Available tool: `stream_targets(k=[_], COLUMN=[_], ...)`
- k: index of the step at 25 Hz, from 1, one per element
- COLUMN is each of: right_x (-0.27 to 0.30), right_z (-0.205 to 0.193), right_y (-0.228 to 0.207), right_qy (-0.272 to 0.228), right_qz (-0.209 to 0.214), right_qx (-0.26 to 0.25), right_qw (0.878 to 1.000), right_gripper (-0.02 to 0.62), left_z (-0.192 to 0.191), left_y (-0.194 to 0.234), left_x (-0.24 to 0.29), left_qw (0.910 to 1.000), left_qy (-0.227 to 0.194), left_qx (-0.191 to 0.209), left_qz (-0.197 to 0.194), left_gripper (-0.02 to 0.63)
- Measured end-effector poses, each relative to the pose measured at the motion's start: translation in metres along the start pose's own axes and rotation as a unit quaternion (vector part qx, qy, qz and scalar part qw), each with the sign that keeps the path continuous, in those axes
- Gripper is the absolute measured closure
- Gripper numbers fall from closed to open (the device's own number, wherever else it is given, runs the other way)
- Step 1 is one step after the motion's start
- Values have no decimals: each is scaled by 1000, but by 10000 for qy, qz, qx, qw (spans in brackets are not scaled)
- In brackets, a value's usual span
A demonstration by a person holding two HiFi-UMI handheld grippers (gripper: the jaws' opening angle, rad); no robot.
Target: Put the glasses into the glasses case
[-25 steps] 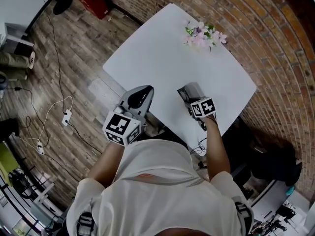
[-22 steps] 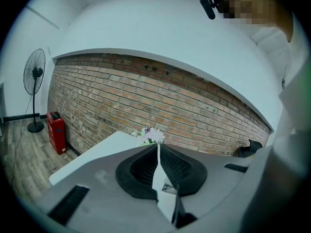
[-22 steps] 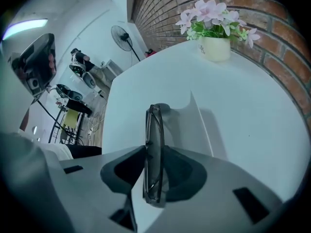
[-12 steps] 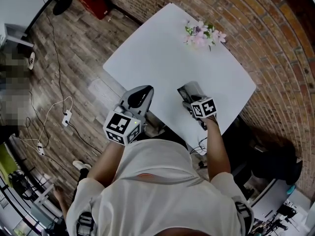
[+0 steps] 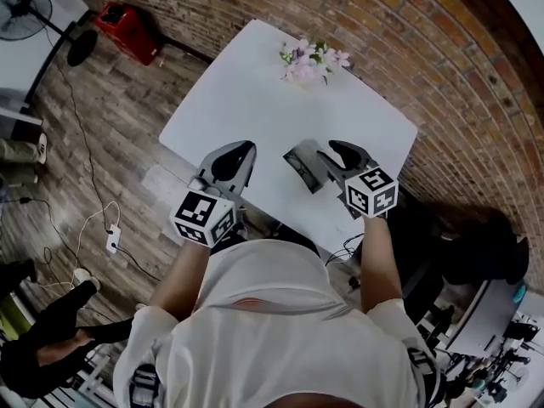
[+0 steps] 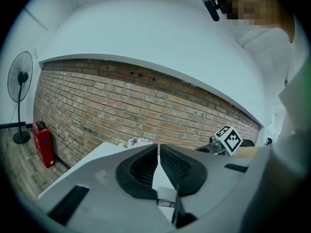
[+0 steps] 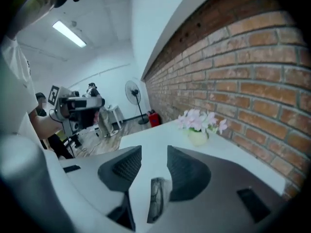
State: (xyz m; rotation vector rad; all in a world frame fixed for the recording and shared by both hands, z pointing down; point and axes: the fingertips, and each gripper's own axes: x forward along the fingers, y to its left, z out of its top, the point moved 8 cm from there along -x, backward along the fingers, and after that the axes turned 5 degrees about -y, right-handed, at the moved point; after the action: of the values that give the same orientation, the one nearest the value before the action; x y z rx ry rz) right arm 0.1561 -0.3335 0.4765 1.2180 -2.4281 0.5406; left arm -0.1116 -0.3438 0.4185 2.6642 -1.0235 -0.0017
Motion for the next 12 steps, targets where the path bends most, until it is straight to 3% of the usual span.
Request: stream_targets(k=[7, 12], right_x=[-66, -120], right_z=[70, 101], right_y=[15, 18], right_qy=[-1496, -2621], right_qz=[-713, -1209], right_qx=[-406, -261], right_qw=[9853, 9571], right_gripper=[449, 509], left_z=[33, 61], left_y=[-4, -11], left_x=[18, 30], left_qw=[9988, 9960], left_qy=[-325, -604], left_qx=[277, 447], left_qz=[-255, -491], left_gripper=[580, 580])
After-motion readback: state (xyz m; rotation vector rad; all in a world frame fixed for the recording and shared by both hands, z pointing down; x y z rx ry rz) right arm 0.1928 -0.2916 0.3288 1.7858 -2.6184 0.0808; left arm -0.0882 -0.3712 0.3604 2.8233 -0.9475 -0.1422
